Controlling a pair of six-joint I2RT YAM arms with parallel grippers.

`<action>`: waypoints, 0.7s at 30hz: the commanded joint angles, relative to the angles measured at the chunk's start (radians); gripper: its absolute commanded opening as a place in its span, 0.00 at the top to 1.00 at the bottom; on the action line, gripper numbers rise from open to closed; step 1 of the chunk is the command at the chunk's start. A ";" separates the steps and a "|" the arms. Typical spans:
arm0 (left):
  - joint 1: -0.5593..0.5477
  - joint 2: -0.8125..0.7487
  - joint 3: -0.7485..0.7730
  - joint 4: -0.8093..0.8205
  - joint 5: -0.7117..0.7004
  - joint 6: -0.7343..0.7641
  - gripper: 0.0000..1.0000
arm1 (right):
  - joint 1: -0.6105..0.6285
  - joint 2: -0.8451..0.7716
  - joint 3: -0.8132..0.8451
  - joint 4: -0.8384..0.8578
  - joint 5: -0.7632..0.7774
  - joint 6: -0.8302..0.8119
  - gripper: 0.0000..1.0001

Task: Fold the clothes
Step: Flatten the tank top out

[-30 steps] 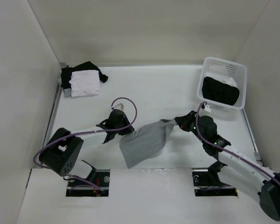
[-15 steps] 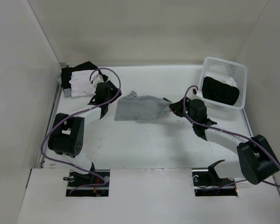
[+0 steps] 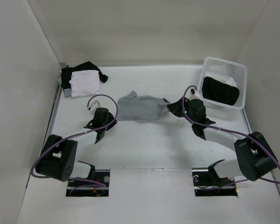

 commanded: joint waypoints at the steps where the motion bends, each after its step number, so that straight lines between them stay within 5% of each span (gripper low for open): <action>1: 0.003 0.061 0.014 0.004 -0.012 -0.001 0.67 | 0.006 -0.003 0.002 0.094 -0.022 0.010 0.97; 14: -0.031 0.207 0.109 0.040 0.002 0.006 0.90 | 0.009 -0.012 -0.011 0.101 -0.022 0.010 0.97; 21: -0.040 0.053 0.108 0.023 0.002 -0.003 1.00 | 0.009 -0.034 -0.019 0.100 -0.022 0.007 0.98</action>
